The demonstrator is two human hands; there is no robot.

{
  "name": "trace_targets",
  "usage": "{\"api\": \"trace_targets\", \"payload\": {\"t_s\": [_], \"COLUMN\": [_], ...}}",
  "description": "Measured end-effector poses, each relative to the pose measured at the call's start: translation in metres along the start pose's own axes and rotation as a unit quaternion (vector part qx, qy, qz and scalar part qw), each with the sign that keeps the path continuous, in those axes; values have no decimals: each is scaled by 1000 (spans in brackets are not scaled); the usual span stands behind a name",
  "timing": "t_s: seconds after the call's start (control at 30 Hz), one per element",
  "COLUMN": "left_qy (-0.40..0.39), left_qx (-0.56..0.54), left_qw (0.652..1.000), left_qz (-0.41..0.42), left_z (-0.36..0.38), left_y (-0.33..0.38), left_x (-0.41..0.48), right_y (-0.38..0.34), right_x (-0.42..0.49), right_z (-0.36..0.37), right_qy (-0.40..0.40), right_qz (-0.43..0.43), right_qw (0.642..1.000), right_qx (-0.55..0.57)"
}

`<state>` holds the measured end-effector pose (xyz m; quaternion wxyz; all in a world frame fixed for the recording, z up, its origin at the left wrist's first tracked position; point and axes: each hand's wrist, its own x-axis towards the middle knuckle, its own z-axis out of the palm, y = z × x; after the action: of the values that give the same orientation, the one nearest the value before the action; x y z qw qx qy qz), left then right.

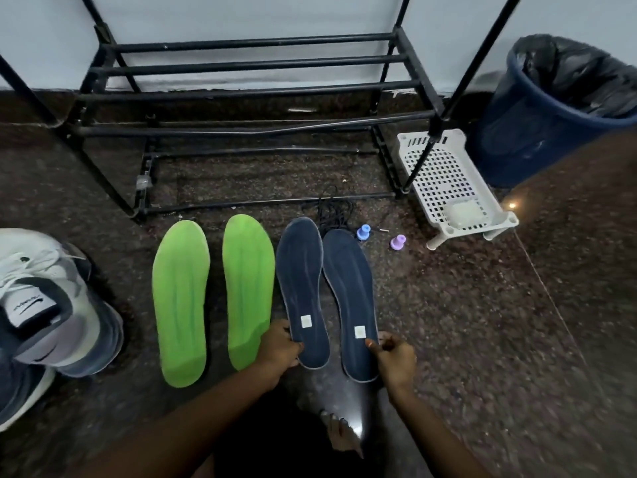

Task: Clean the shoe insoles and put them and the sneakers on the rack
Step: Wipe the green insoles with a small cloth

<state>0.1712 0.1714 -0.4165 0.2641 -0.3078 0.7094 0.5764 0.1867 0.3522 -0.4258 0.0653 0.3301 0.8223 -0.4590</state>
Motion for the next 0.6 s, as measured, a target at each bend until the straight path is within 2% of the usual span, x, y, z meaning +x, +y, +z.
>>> {"api": "trace_targets", "payload": {"t_s": [0.17, 0.27, 0.4, 0.6], "left_qy": [15, 23, 44, 52], "left_qx": [29, 52, 80, 81], "left_qw": [999, 996, 992, 992], "left_qz": [33, 63, 82, 85], "left_z": [4, 6, 3, -6], "left_y": [-7, -7, 3, 29], "left_x": [-3, -5, -12, -8], "right_y": [1, -1, -18, -87], "right_x": [7, 13, 45, 130], "right_z": [-3, -8, -33, -92], "right_qy": [-37, -32, 54, 176], "right_qz": [4, 0, -57, -185], "right_qw": [997, 997, 996, 966], "right_qx": [-66, -70, -51, -41]}}
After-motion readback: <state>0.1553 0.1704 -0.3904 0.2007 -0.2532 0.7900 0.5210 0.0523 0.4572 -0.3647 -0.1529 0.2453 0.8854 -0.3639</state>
